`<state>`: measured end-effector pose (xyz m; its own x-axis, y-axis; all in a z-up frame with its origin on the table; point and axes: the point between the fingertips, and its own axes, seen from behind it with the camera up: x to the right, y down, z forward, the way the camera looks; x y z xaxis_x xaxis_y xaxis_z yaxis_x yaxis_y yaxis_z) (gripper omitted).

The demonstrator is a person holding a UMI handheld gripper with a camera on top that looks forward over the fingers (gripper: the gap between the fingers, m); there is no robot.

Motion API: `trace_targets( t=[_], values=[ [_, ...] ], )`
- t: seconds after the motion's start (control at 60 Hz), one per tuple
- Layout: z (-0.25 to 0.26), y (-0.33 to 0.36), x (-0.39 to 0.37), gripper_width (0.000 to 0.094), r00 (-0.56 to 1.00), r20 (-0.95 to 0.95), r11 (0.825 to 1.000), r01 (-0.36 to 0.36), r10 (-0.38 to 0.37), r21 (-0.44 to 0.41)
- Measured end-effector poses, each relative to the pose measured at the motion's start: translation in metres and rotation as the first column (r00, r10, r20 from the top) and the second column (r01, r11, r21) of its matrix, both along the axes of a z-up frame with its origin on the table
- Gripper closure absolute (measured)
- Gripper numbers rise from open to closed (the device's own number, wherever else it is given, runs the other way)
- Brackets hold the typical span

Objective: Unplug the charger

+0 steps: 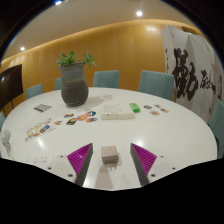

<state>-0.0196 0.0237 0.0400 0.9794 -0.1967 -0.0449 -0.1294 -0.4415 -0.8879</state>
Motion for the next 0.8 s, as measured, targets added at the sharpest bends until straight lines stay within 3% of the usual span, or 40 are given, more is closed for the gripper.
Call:
trace_targets(
  t=[0.1,0.267,0.5,0.8],
  values=[
    [0.019,-0.021,-0.001,0.0054,0.999,0.046,0.999,-0.01,0.008,0.034],
    [0.042,-0.08,-0.014,0.0059,0.993,0.119,0.997,-0.027,0.018,0.075],
    [0.043,-0.175,-0.041,0.0065,0.996,0.09,0.998,-0.034,0.028,0.058],
    [0.058,-0.23,-0.04,0.0064,0.993,0.119,0.996,-0.016,0.005,0.093]
  ],
)
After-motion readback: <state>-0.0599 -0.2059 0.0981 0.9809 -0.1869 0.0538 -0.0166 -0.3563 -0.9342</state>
